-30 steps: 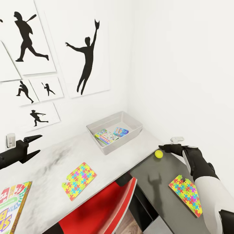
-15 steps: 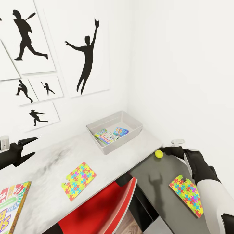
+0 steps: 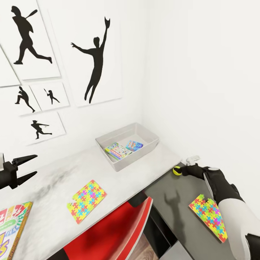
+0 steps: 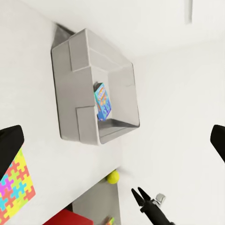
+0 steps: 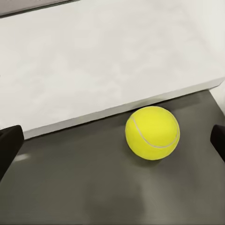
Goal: Put all the toys in the child's room - the three board games (two on the bed and one on the table), the two jigsaw puzzles on the table, and the tennis ball on the table - inside the toy box on the table in the child's room.
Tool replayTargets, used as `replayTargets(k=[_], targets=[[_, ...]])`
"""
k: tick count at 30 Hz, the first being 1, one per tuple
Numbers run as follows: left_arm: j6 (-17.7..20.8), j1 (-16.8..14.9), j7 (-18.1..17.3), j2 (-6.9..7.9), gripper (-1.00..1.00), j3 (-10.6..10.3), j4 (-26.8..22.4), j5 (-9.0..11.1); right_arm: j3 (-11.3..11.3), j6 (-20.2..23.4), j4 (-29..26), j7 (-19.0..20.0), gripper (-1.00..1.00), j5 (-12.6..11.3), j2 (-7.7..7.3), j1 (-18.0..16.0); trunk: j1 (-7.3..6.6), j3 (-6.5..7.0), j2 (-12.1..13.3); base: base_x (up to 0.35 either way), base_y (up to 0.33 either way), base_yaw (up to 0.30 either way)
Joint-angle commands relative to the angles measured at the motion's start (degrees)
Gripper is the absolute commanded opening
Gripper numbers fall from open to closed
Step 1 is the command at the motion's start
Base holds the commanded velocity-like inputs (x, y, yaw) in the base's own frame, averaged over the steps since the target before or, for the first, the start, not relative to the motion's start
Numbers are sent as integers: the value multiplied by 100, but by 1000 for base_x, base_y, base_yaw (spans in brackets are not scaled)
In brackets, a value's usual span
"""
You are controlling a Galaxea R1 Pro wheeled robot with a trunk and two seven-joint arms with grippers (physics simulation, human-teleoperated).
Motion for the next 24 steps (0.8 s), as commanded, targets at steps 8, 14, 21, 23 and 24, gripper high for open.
replayTargets(k=[8,14,21,23,24], targets=[[29,-13,46,-16,100,-32,-20,255,-27,-358,1025,652,100,434,-396,-730,178,-152,-330,0,0,0],[30,-54,27,-38,100,-276,-27,594,-28,-990,1588,749,100,559,-517,-1060,310,-260,-570,0,0,0],[27,-89,-26,-50,100,-413,-28,937,-26,-1170,1698,768,100,766,-498,-1126,463,-386,-851,0,0,0],[27,-92,-27,-55,100,-422,-28,987,-25,-1202,1705,769,100,835,-495,-1131,507,-422,-931,0,0,0],[28,-92,-27,-56,100,-424,-28,998,-25,-1214,1708,771,100,851,-495,-1132,529,-439,-971,0,0,0]])
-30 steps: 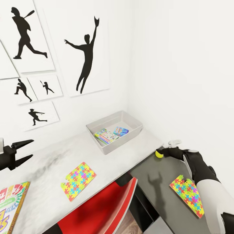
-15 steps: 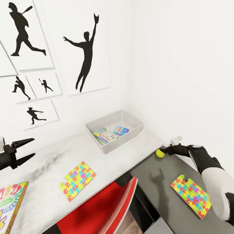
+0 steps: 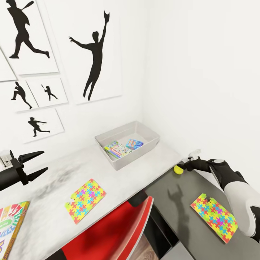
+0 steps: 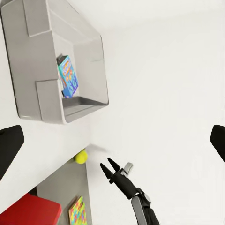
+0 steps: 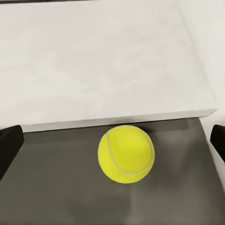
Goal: Put all the toys in the child's room - the three board games (two on the bed and one on the table), the two jigsaw puzzles on the table, and the tennis ball on the table - inside the toy box on the table in the child's room.
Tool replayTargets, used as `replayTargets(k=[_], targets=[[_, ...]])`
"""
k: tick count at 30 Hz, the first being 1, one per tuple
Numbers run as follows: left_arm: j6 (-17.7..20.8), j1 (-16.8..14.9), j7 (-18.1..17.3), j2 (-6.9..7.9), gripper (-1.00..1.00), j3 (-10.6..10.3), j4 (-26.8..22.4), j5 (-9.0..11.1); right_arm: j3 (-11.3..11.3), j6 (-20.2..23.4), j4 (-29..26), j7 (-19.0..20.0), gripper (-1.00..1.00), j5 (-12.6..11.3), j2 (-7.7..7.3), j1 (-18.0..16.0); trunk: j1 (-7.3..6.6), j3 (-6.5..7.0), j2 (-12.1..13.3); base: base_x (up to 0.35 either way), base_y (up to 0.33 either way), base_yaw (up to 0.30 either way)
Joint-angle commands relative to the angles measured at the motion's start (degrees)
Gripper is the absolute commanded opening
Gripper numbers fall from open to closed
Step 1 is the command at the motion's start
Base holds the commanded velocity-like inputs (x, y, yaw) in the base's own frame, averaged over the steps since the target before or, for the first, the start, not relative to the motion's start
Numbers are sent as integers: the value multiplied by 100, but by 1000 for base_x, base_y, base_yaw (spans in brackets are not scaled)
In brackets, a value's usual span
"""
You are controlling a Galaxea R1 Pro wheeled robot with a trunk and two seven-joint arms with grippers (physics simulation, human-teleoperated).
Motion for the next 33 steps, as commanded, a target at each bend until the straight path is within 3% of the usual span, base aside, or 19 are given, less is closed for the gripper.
replayTargets(k=[1,9,19,26,33], targets=[[15,-6,59,-1,100,3,-2,73,-46,14,-2,50,100,46,5,-6,23,-25,-47,0,0,0],[16,-7,59,-4,100,-2,-2,106,-45,-177,16,560,100,182,-25,-8,199,-169,-368,0,0,0],[22,-11,15,-4,100,-7,-6,159,-43,-401,20,646,100,259,-20,-3,419,-348,-769,0,0,0],[18,-169,-129,-12,100,-331,-5,353,-44,-436,7,615,100,259,2,0,572,-474,-1050,0,0,0],[19,-195,-147,-7,100,-366,-2,376,-48,-443,-7,628,100,252,-17,2,726,-600,-1331,0,0,0]])
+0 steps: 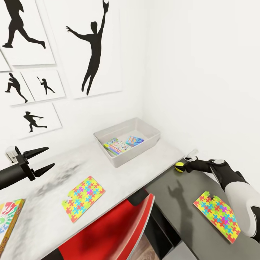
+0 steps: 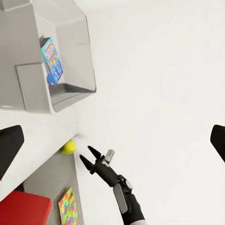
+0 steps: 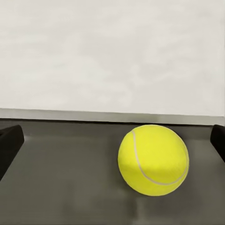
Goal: Put all the toys in the child's room - the three board games (two on the bed and one on the table), the two jigsaw puzzles on the table, and the tennis ball on the table - inside the toy box on the table in the child's room.
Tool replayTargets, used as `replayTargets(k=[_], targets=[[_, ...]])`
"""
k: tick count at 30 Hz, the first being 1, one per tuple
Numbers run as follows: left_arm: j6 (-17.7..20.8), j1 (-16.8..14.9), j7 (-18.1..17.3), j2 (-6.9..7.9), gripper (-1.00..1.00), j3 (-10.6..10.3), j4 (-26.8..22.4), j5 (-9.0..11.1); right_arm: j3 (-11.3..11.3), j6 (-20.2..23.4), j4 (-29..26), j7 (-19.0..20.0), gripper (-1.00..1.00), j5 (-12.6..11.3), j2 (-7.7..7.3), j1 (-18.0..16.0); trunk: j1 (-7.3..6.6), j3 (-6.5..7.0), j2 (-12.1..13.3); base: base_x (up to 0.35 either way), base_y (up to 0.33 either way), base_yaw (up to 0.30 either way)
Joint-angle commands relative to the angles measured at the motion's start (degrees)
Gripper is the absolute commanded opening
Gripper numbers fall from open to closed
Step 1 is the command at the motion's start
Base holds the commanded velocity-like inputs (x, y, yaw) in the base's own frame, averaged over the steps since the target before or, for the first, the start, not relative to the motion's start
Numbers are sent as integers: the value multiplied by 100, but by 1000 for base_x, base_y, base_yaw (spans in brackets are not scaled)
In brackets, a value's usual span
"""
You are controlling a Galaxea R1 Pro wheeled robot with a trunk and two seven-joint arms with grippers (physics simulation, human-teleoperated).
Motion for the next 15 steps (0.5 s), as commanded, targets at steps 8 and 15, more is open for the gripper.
replayTargets(k=[8,15], targets=[[10,-10,63,2,100,13,-1,63,-109,23,-15,-9,100,12,3,1,177,-150,-326,0,0,0],[10,-11,63,4,100,20,-1,63,-126,23,-22,-23,100,8,-26,-4,330,-276,-607,0,0,0]])
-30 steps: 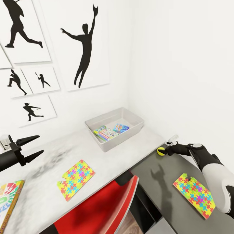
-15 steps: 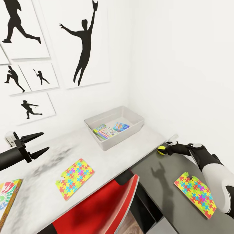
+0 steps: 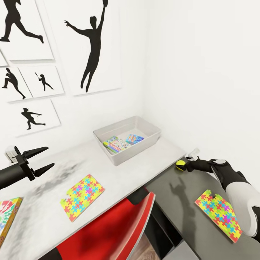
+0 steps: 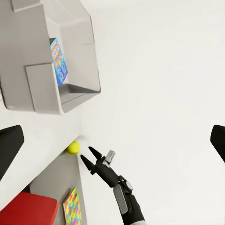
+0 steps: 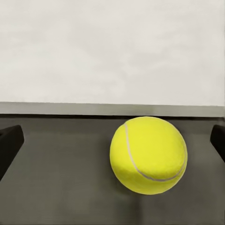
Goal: Put all the toys in the child's room - the three board games (two on the bed and one on the table), the two jigsaw puzzles on the table, and the tennis ball on the table - inside the toy box on the table in the child's room.
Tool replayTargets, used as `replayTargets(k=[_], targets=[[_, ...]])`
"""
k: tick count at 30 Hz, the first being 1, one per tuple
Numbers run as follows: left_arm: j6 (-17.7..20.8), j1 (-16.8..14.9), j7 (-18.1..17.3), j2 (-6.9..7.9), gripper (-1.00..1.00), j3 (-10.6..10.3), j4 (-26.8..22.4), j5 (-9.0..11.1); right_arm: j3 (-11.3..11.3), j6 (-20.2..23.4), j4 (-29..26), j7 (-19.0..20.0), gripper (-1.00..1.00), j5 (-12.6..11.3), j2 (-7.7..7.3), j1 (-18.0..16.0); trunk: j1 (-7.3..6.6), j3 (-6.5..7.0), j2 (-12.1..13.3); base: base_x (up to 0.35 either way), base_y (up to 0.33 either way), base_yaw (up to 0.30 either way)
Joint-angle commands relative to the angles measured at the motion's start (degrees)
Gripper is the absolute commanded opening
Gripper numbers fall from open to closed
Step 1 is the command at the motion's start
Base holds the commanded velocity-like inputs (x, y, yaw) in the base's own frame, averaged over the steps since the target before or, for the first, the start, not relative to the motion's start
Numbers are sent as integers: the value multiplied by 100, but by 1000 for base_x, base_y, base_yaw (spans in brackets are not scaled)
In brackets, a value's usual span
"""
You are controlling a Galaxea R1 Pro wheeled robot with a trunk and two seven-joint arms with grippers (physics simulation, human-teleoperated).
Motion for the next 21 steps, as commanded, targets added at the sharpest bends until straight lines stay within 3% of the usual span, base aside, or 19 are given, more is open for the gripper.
replayTargets(k=[1,17,21], targets=[[13,-5,60,0,100,7,-2,58,-49,17,-6,41,100,42,5,-3,23,-24,-45,0,0,0],[13,0,58,9,100,23,-2,58,-50,17,-24,40,100,38,-106,-14,374,-311,-687,0,0,0],[13,2,57,5,100,26,-2,58,-51,17,-30,34,100,38,-127,-15,374,-311,-687,0,0,0]])
